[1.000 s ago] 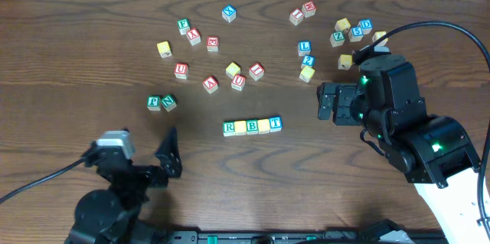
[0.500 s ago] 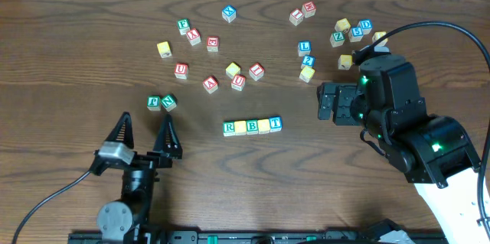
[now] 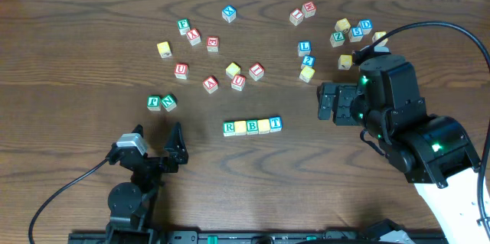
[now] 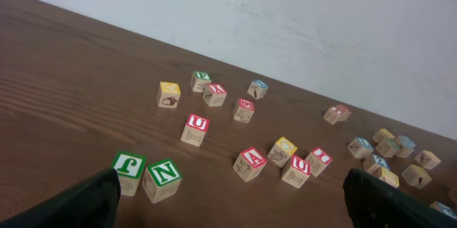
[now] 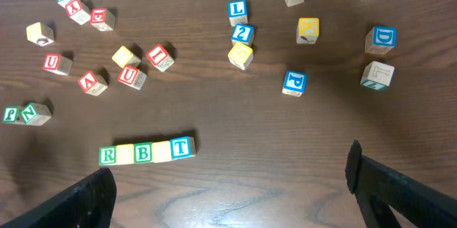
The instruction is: Spell out ROBOT
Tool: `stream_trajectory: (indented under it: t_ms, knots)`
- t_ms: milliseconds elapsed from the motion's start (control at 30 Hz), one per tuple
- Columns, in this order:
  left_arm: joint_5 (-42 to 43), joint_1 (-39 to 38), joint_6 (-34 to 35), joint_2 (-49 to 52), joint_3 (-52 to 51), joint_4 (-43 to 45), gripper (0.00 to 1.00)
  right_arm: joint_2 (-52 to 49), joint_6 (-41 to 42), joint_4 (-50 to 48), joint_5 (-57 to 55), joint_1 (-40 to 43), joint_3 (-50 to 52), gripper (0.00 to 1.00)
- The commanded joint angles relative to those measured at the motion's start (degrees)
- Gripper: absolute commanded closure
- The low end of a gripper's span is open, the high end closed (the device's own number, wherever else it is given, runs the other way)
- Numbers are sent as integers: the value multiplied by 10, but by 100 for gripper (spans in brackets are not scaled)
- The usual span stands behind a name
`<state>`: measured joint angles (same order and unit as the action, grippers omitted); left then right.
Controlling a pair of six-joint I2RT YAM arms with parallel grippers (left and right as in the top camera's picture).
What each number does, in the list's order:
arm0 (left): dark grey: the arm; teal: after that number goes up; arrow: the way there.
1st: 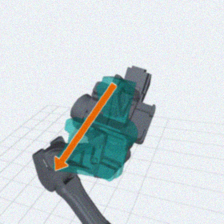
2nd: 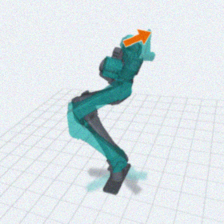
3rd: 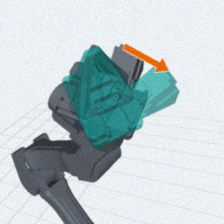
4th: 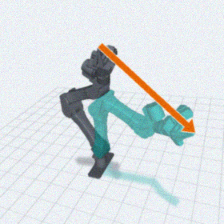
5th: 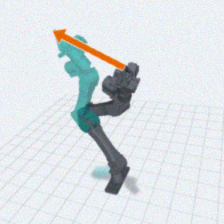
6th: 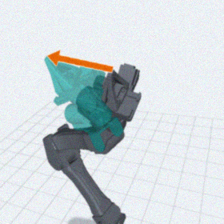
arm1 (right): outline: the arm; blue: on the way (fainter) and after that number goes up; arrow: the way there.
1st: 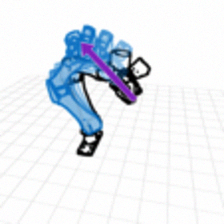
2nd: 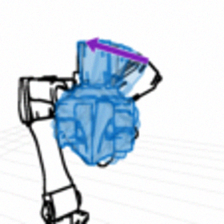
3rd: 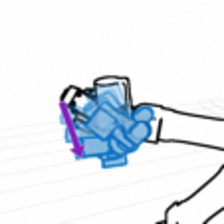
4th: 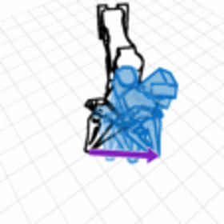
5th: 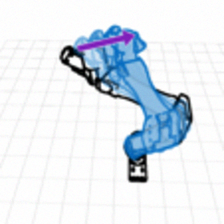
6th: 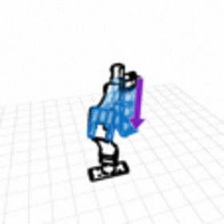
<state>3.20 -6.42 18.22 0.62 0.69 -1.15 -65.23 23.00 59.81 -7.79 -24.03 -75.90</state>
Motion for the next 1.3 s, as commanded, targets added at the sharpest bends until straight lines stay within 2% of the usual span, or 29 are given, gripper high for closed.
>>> stream_trajectory:
  t_ms: [0,333,367,433,467,533,600,667,733,833,1000,1267]
  knots:
    - [7,3,-3,-4,-4,-27,2,1,1,0,-9,0,-2,1]
    - [7,3,-3,-3,-4,-27,2,22,-10,-12,-18,0,4,1]
    - [7,3,-3,-3,-4,-27,2,54,-68,-115,-15,0,53,1]
    - [7,3,-3,-3,-4,-27,2,98,-175,-263,32,0,144,1]
    - [7,3,-3,-3,-4,-27,2,137,-223,-381,59,0,229,1]
    - [7,3,-3,-3,-4,-27,2,203,-250,-562,67,0,370,1]
    - [7,3,-3,-3,-4,-27,2,297,-285,-765,67,1,553,1]
    - [7,3,-3,-3,-4,-27,2,391,-309,-876,68,6,695,1]
    - [7,3,-3,-3,-4,-27,2,462,-319,-879,87,30,759,1]
    - [7,3,-3,-3,-4,-27,2,555,-392,-752,184,103,756,1]
    - [7,3,-3,-3,-4,-27,2,650,-378,-562,198,174,756,1]
    - [7,3,-3,-3,-4,-27,2,646,-334,-562,184,185,756,1]
